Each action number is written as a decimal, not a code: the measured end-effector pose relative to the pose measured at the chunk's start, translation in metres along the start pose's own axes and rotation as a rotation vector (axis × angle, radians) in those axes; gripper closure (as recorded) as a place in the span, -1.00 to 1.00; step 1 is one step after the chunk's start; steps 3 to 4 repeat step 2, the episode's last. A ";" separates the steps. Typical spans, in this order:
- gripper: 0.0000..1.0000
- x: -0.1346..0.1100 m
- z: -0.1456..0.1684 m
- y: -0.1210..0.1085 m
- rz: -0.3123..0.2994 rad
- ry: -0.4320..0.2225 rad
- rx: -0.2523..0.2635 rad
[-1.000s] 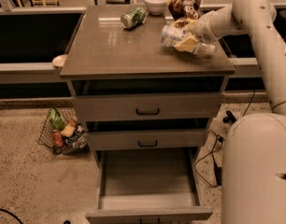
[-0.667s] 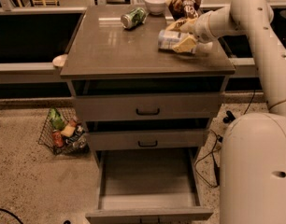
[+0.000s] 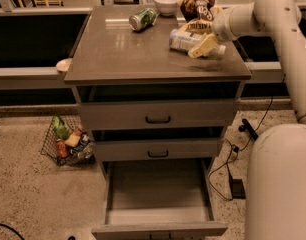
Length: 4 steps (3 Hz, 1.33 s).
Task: Pick blue plastic bottle from bottom drawer and place on counter
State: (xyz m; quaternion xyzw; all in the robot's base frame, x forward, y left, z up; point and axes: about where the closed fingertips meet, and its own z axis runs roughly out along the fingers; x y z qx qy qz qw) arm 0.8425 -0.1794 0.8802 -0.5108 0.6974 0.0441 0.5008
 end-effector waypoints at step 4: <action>-1.00 -0.041 -0.055 -0.017 -0.121 -0.052 0.189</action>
Offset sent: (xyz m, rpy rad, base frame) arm -0.0641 -0.0099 0.1032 -0.0740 -0.3627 -0.0891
